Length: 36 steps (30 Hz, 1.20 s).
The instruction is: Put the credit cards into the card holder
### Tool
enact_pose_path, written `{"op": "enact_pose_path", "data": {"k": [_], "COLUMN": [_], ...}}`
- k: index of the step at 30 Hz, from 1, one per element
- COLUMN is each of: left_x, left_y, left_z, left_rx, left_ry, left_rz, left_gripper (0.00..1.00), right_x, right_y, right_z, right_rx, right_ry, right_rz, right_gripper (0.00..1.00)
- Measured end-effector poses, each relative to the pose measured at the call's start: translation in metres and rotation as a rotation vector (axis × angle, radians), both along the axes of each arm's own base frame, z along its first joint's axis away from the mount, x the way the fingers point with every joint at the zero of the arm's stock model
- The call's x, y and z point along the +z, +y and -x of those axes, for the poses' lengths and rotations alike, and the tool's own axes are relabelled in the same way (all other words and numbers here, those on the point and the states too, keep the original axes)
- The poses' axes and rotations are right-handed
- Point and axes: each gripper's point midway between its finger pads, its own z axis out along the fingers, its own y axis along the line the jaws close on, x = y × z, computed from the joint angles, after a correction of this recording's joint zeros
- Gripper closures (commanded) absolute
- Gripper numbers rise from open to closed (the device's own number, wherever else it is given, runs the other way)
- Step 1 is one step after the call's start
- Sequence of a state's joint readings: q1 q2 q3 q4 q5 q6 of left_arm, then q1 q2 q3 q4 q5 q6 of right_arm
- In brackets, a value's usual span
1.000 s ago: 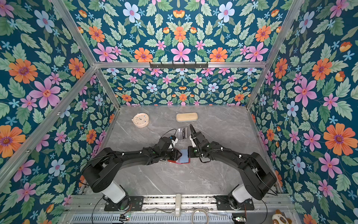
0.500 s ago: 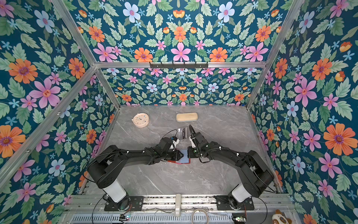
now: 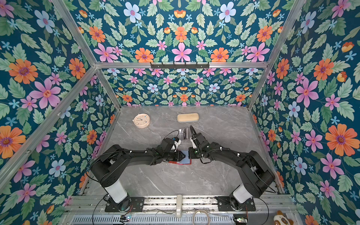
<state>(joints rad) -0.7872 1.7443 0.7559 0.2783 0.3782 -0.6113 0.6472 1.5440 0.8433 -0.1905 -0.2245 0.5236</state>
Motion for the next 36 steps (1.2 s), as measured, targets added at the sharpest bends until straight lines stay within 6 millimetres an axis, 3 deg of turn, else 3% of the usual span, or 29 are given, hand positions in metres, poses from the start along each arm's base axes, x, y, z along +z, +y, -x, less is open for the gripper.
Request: {"op": "enact_pose_path", "data": {"k": [5,7,15,20,25,32,36], "left_x": [-0.002,-0.003,0.005,0.012,0.011,0.012,0.013], "left_y": [0.000,0.000,0.006,0.011,0.014,0.014,0.014], "left_z": [0.000,0.000,0.000,-0.002,-0.001,-0.001,-0.001], "left_rx": [0.007,0.006,0.025,0.047,0.059,0.075,0.077], "left_ry": [0.010,0.011,-0.013,-0.040,-0.048,-0.043,-0.045], "left_rz": [-0.002,-0.003,-0.001,-0.003,-0.001,0.019,0.024], "left_gripper": [0.96,1.00,1.00,1.00,1.00,1.00,1.00], "right_x": [0.000,0.000,0.008,0.010,0.016,0.026,0.028], "right_y": [0.000,0.000,-0.012,-0.031,-0.046,-0.049,-0.035], "right_z": [0.000,0.000,-0.004,-0.005,-0.006,0.000,0.006], "right_rx": [0.000,0.000,-0.041,-0.104,-0.143,-0.127,-0.062], "right_ry": [0.000,0.000,-0.047,-0.075,-0.106,-0.142,-0.129], "right_rz": [0.000,0.001,0.041,0.105,0.159,0.148,0.087], "right_gripper": [1.00,1.00,1.00,0.76,0.64,0.62,0.67]}}
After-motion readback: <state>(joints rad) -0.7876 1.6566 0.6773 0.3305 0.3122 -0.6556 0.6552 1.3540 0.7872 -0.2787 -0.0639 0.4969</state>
